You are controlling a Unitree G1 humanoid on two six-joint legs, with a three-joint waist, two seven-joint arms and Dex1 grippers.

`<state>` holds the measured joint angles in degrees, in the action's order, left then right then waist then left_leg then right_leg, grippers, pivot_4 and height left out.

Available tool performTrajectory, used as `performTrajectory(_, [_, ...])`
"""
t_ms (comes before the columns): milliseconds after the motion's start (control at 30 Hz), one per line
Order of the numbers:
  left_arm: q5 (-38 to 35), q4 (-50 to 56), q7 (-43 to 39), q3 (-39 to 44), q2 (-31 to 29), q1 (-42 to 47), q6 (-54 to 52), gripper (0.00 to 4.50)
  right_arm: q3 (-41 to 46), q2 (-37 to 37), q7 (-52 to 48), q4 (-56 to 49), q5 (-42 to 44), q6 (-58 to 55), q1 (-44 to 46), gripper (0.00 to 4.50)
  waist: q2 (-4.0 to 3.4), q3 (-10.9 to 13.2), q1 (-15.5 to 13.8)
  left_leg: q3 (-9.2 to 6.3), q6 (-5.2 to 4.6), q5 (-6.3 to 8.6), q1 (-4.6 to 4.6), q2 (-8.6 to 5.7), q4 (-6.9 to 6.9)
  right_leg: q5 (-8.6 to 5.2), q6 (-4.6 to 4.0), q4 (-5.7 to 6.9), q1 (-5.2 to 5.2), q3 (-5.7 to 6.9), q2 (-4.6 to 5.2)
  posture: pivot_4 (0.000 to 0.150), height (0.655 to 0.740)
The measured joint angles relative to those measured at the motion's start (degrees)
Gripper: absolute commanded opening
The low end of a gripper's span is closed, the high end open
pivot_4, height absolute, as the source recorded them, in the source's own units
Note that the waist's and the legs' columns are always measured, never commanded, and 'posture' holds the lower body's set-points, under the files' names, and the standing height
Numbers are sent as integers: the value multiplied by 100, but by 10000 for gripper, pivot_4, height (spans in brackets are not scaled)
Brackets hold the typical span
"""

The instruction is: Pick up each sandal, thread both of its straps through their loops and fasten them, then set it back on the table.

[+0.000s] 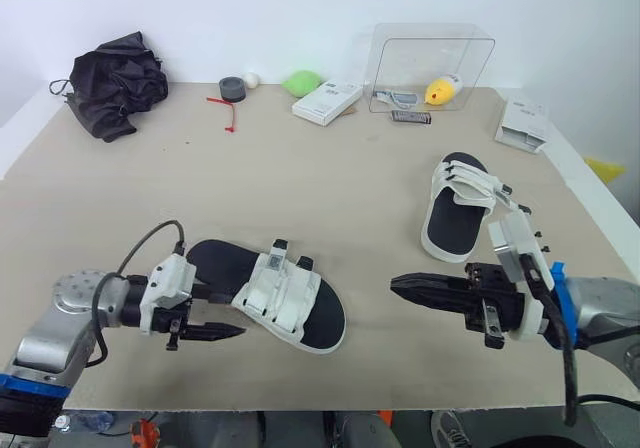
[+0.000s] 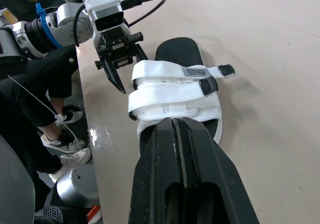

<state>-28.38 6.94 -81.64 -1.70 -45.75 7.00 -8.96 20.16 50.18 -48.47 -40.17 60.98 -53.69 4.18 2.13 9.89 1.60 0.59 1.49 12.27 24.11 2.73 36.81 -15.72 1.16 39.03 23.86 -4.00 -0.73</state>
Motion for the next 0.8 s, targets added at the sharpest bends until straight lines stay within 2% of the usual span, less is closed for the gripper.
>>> performTrajectory(67, [48, 20, 20, -84, 63, 25, -9, 15409, -39, 8, 20, 4, -5, 19, 41, 0, 0, 0, -1, 0, 0, 0, 0, 0, 4, 1, 1, 0, -1, 0, 0, 1500, 7400])
performTrajectory(167, [54, 58, 4, -235, 173, 37, -16, 211, -181, 45, 43, 16, -30, 71, 153, 0, 1, 0, 0, 2, 0, 0, 0, 0, 8, 2, 4, 1, -2, -2, 0, 1500, 7400])
performTrajectory(500, [-74, 146, 192, -216, 207, -57, -272, 211, -407, 76, 76, 162, -103, 170, 277, 0, -1, -1, -1, -2, -1, 0, 0, 2, 24, 6, 8, 3, -10, 0, 0, 1500, 7400])
performTrajectory(600, [-149, 257, 765, -152, 459, -28, -700, 211, -499, 76, 78, 190, -174, 243, 396, 0, -6, 0, -6, -11, -2, 1, 0, 3, 50, 15, 17, 4, -25, 7, 0, 1500, 7400])
performTrajectory(700, [-316, 254, 1684, 70, 834, 240, -1334, 211, -620, -35, 213, 190, -221, 378, 722, 0, -4, 1, -10, -19, -12, -5, -1, 4, 75, 34, 22, 4, -37, 13, -2, 1500, 7400])
performTrajectory(800, [-380, 89, 2875, 433, 1322, 843, -1982, 211, -729, -606, 758, 298, -305, 601, 1283, 0, -2, 3, -10, -16, -46, -28, -6, -3, 76, 64, 28, 3, -40, 8, -2, 1500, 7400])
